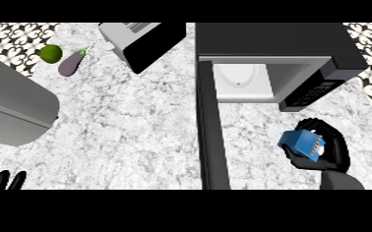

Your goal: Pick up the milk, place it into the microwave and close the microwave

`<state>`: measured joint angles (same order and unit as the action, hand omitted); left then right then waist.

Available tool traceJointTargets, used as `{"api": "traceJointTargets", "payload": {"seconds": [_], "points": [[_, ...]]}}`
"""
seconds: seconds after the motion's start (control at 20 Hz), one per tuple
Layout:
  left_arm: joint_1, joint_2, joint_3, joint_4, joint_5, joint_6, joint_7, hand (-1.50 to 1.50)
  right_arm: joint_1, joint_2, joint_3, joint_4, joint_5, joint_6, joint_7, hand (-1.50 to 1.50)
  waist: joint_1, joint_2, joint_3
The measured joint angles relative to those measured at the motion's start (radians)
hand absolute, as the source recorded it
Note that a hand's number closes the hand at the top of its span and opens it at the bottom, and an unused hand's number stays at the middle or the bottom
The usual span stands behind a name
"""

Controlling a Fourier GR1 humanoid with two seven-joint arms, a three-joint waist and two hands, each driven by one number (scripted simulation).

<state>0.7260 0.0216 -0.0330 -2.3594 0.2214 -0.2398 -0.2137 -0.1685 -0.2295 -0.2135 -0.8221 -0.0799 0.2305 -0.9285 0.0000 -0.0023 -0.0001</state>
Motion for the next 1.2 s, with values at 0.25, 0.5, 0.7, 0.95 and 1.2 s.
{"api": "traceJointTargets", "payload": {"seconds": [0.25, 0.5, 0.7, 0.95, 1.2], "points": [[0.003, -0.007, 0.001, 0.001, 0.004, -0.009, -0.001, -1.5, 0.096, 0.006, 0.029, -0.149, -0.037, 0.03, 0.034, 1.5, -0.001, -0.001, -0.001], [0.018, -0.013, -0.005, 0.016, 0.006, -0.021, -0.017, -1.5, 0.175, 0.028, 0.076, -0.384, -0.073, 0.047, 0.152, 1.5, -0.002, -0.002, -0.001], [0.038, -0.009, 0.004, 0.021, 0.012, -0.035, -0.036, -1.5, 0.195, 0.046, 0.102, -0.528, -0.056, -0.003, 0.239, 1.5, 0.002, -0.001, -0.001], [0.025, -0.011, 0.025, 0.033, 0.02, -0.042, -0.033, -1.5, 0.137, 0.071, 0.135, -0.606, 0.013, -0.111, 0.366, 1.5, 0.005, 0.0, 0.0], [0.026, -0.003, 0.066, 0.03, 0.056, -0.057, -0.014, -1.5, 0.001, 0.101, 0.154, -0.562, 0.078, -0.204, 0.474, 1.5, 0.011, 0.001, 0.0]]}}
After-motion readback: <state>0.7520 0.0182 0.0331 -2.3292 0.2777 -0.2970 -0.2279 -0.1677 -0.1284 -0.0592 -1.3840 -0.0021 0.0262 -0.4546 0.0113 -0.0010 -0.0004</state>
